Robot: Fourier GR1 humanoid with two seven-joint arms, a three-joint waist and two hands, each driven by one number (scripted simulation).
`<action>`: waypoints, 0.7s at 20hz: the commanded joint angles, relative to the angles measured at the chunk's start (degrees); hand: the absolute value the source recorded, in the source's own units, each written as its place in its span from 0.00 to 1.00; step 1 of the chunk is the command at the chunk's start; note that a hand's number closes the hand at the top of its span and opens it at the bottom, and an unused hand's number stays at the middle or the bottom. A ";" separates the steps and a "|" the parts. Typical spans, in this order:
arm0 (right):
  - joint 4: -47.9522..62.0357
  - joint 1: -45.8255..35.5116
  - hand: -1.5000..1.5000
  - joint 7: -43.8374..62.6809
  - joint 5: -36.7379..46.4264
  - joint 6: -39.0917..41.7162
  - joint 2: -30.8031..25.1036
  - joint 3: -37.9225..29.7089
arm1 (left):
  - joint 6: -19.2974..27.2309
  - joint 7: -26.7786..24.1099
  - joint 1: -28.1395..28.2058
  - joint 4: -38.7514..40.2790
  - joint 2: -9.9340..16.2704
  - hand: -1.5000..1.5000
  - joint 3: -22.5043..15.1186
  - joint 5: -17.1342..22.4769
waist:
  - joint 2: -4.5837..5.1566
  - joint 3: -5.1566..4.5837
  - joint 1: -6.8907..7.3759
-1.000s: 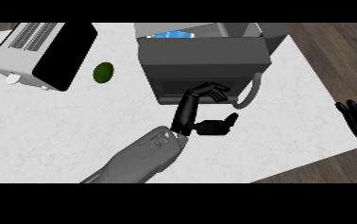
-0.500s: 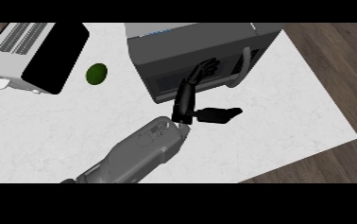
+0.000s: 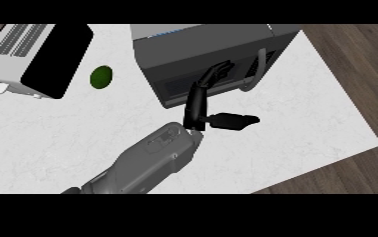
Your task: Pick up the milk, place it into the microwave and close the microwave
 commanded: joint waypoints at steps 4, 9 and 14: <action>1.79 -2.77 1.00 0.53 0.76 -0.74 -0.92 -0.32 | 0.82 -1.88 -3.72 3.73 0.02 0.00 3.05 3.57 | 0.86 0.03 0.18; 2.49 -4.39 1.00 1.25 0.66 -0.27 -2.01 -0.26 | 1.07 -3.21 -4.06 4.35 0.02 0.00 2.58 5.00 | 0.95 0.02 -0.49; 7.73 -4.26 0.00 3.44 -12.06 4.07 5.68 3.90 | -0.22 -4.47 -4.09 4.38 0.02 0.00 1.73 5.78 | 1.70 0.29 0.92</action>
